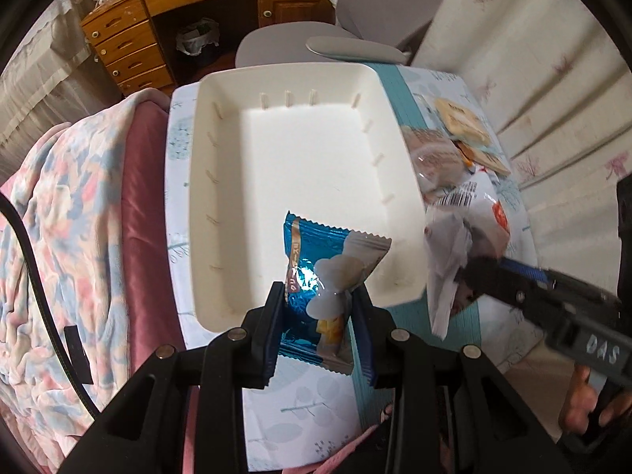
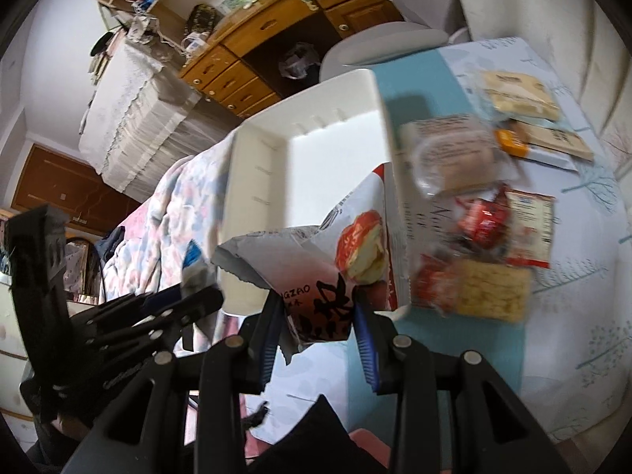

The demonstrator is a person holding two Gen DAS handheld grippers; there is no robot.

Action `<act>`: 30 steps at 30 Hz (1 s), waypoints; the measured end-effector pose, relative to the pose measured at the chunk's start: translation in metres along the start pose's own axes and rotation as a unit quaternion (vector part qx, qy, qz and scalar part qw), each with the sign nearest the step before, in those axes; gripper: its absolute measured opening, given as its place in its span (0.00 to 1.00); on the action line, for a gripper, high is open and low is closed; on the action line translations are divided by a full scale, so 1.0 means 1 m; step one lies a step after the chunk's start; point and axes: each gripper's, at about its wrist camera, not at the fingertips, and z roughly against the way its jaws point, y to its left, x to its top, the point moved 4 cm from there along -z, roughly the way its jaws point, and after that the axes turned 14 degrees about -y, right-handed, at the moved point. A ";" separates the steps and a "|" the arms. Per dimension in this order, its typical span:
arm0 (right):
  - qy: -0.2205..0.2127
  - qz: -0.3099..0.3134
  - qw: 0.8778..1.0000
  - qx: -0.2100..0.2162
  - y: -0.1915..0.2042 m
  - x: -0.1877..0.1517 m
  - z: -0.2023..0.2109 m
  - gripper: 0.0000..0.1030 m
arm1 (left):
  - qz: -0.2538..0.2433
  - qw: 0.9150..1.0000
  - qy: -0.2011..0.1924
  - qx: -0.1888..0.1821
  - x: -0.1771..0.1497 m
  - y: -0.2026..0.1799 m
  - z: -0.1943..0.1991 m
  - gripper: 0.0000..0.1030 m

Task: Organize snacks
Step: 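Carry both snacks over the white tray and open both tools to drop them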

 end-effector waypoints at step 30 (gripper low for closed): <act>-0.057 -0.035 0.995 -0.067 -0.049 -0.030 0.033 0.57 | 0.002 0.999 -0.043 -0.015 -0.025 -0.021 0.005 0.69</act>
